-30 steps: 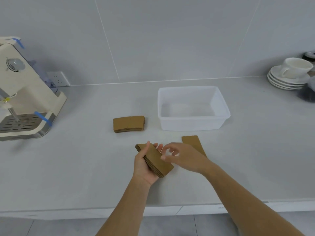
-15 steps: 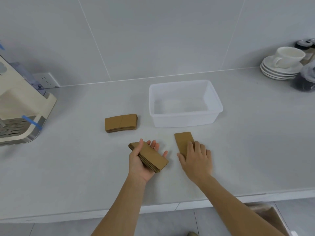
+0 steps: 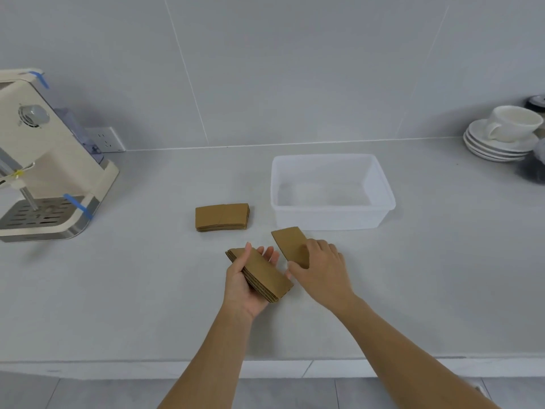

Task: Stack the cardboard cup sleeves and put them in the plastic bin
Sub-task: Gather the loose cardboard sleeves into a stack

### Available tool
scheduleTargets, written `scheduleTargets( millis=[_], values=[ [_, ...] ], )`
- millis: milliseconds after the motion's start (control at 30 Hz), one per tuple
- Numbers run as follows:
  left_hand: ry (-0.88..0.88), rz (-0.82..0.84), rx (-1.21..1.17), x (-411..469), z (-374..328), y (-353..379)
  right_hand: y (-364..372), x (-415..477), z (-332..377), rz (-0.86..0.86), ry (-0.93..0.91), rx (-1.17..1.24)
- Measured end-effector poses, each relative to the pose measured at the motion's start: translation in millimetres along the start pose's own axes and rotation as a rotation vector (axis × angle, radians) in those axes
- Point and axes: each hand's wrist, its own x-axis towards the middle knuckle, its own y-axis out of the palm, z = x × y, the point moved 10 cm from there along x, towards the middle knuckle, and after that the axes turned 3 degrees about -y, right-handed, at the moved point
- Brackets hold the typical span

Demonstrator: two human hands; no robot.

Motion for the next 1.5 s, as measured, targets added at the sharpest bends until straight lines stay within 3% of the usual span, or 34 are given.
scheduleTargets(
  millis=[167, 400, 1200, 1367, 1500],
  values=[
    [-0.013, 0.059, 0.13, -6.0, -5.4, 1.3, 13.2, -6.3, 45.7, 0.171, -0.043, 0.295],
    [0.003, 0.122, 0.059, -10.5, -15.9, -0.7, 36.5, -15.4, 69.4, 0.29, -0.083, 0.471],
    [0.128, 0.075, -0.036, -7.2, -11.6, 14.1, 33.5, -17.3, 43.9, 0.338, -0.113, 0.559],
    [0.286, 0.1, 0.006, -13.9, -29.9, 35.6, 8.1, -8.3, 24.5, 0.165, 0.044, 0.784],
    [0.462, 0.074, 0.033, -23.4, -50.8, 49.2, 11.0, -5.3, 9.3, 0.276, 0.266, 0.932]
  ],
)
